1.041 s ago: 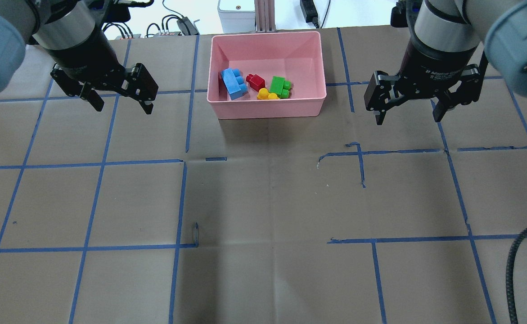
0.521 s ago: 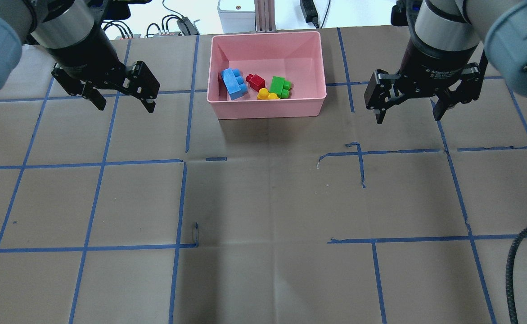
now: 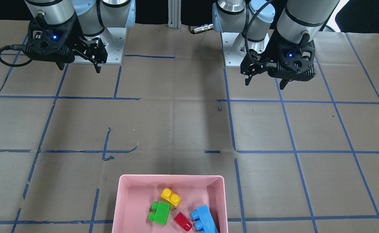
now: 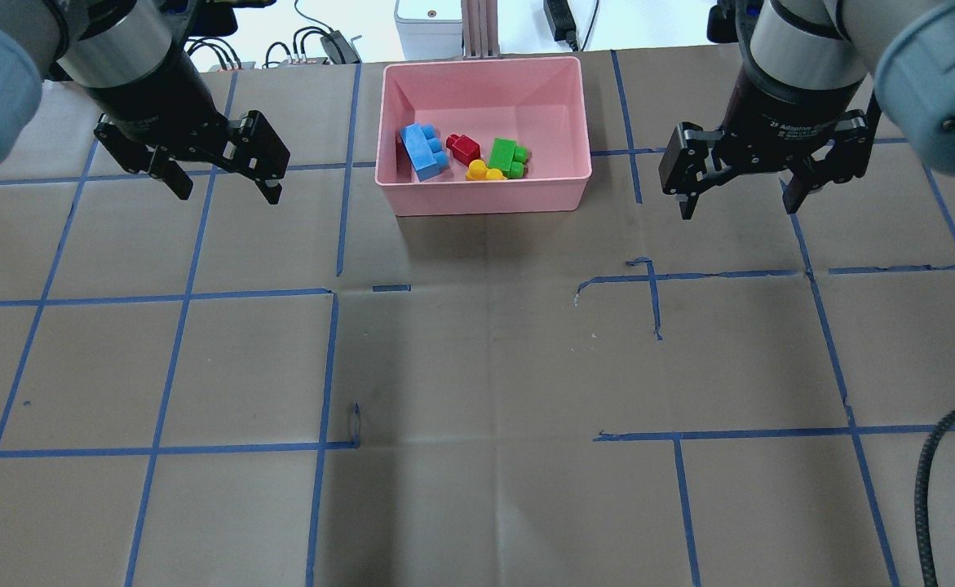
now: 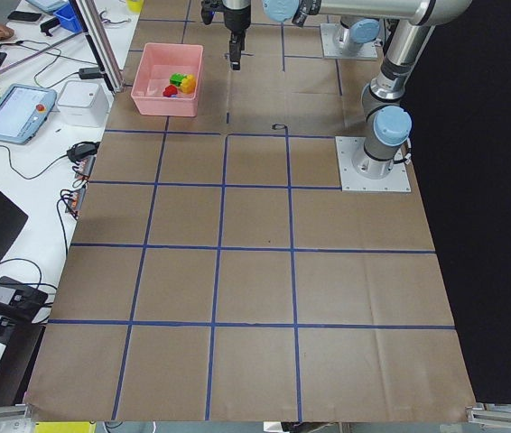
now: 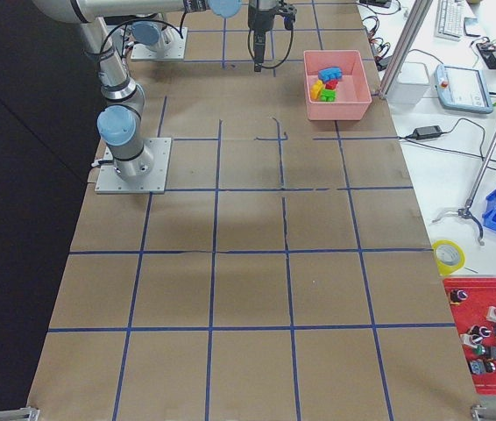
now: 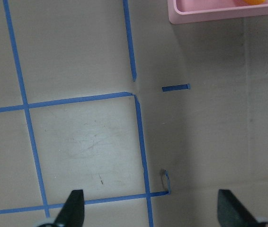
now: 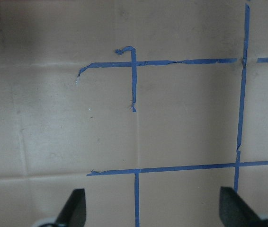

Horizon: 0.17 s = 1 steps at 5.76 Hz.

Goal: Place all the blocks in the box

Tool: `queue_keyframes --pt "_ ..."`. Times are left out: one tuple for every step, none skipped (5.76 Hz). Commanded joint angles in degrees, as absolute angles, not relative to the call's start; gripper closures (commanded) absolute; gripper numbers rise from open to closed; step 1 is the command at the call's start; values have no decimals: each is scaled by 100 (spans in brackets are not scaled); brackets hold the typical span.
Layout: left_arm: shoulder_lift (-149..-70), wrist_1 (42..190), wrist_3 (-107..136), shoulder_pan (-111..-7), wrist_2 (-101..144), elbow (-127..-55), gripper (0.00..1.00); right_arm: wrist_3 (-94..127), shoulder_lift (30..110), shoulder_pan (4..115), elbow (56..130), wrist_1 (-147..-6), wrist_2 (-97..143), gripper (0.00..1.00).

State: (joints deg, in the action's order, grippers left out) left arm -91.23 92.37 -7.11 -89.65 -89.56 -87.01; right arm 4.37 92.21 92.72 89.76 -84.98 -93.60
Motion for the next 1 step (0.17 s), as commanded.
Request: queue_keyframes --pt "-9167 9237 -703 -8965 -8956 -8657 1 431 9220 9272 8982 -8499 -9360 0"
